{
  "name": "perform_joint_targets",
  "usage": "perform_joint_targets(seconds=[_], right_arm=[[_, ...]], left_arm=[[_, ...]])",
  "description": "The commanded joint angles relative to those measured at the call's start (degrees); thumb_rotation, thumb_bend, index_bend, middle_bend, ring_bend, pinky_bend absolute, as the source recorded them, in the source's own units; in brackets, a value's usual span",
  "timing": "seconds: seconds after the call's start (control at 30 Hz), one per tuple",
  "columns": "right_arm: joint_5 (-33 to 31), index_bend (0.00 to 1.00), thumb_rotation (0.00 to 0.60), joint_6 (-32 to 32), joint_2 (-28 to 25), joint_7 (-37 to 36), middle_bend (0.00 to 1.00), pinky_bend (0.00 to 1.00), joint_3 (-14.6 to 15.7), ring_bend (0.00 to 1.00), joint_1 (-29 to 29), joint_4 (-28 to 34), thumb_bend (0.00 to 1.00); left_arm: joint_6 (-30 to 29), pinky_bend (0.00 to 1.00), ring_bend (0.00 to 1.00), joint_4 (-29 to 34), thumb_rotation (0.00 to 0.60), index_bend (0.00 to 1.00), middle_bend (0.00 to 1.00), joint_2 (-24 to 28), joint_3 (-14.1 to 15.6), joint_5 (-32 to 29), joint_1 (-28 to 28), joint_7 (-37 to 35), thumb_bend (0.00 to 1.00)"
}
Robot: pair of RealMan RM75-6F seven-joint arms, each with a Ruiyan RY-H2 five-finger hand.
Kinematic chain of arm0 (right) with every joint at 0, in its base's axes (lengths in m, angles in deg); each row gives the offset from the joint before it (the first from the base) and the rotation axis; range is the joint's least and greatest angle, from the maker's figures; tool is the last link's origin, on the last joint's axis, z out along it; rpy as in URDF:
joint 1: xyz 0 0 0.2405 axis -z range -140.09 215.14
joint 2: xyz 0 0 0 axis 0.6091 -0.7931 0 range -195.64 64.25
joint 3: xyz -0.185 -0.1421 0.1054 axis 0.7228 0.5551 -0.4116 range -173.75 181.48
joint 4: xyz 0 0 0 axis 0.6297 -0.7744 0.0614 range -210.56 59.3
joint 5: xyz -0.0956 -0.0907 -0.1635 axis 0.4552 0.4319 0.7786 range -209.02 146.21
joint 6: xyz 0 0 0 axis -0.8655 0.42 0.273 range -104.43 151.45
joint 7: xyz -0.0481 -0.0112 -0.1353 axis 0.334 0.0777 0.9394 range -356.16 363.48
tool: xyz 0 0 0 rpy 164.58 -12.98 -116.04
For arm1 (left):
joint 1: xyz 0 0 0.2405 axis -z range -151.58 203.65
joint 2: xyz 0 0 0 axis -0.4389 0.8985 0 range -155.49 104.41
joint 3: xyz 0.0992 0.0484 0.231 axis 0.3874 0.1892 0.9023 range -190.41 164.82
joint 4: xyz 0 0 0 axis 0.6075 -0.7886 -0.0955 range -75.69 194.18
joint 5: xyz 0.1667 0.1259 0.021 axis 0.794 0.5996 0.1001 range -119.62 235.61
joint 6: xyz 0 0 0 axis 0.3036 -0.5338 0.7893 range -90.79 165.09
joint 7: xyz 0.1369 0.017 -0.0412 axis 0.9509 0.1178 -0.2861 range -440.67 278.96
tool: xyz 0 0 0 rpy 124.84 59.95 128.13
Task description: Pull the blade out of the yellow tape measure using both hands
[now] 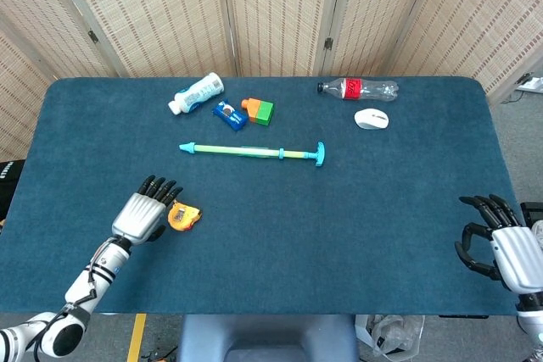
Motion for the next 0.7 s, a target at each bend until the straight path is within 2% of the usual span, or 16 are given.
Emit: perform_joint_targets(seconds=[0.03, 0.7], right_arm=[[0.0, 0.25, 0.6, 0.0, 0.1, -0.1, 0.21, 0.08, 0.0, 0.13, 0.0, -0.1, 0.46], [-0.4, 0.25, 0.6, -0.3, 0.6, -1.5, 0.21, 0.08, 0.0, 0.13, 0.1, -1.3, 0.46]], left_arm=[[1.3, 0.01, 0.1, -1.6, 0.6, 0.15, 0.15, -2.1, 0.3, -2.9, 1.4, 1.4, 0.37], [2.2, 0.02, 0.13, -5.9, 0.6, 0.2, 0.2, -8.2, 1.8, -8.5, 5.5, 4.3, 0.4]])
